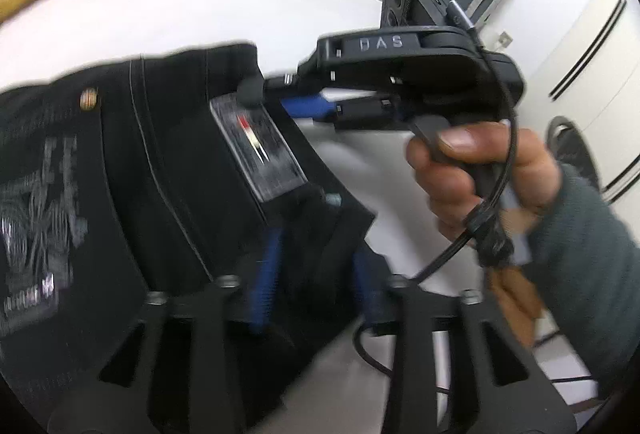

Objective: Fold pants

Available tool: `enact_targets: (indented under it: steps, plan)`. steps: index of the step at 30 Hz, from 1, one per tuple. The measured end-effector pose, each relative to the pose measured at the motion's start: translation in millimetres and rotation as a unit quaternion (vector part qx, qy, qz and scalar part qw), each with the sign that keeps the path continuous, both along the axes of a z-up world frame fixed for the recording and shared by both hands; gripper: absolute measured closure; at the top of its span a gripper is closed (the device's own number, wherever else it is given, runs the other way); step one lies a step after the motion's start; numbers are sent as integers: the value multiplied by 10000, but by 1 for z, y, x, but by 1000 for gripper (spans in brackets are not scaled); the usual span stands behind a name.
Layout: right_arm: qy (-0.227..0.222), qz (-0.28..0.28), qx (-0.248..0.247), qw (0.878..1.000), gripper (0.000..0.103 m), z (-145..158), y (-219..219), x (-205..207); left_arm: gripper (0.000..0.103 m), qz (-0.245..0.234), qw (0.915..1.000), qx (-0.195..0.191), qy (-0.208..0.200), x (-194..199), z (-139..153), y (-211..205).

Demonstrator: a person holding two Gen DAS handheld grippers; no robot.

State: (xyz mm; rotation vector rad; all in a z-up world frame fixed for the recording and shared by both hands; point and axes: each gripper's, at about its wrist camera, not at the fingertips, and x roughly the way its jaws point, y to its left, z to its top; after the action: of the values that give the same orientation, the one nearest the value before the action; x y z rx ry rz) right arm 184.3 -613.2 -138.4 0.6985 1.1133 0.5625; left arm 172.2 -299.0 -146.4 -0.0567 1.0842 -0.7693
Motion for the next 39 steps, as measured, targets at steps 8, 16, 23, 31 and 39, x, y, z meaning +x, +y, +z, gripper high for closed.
enact_targets:
  steps: [8, 16, 23, 31, 39]
  plan:
    - [-496, -293, -505, 9971, 42, 51, -8, -39, 46, 591, 9961, -475, -443, -25, 45, 94]
    - [-609, 394, 8, 9974, 44, 55, 53, -102, 46, 1301, 9898, -348, -458, 18, 27, 141]
    - [101, -247, -213, 9994, 98, 3, 31, -122, 46, 1268, 9913, -79, -337, 19, -4, 135]
    - [-711, -32, -226, 9972, 61, 74, 37, -101, 46, 1430, 9865, -196, -774, 50, 28, 146]
    - [-124, 588, -214, 9980, 44, 41, 105, 24, 46, 1459, 9840, 193, -1005, 55, 0, 121]
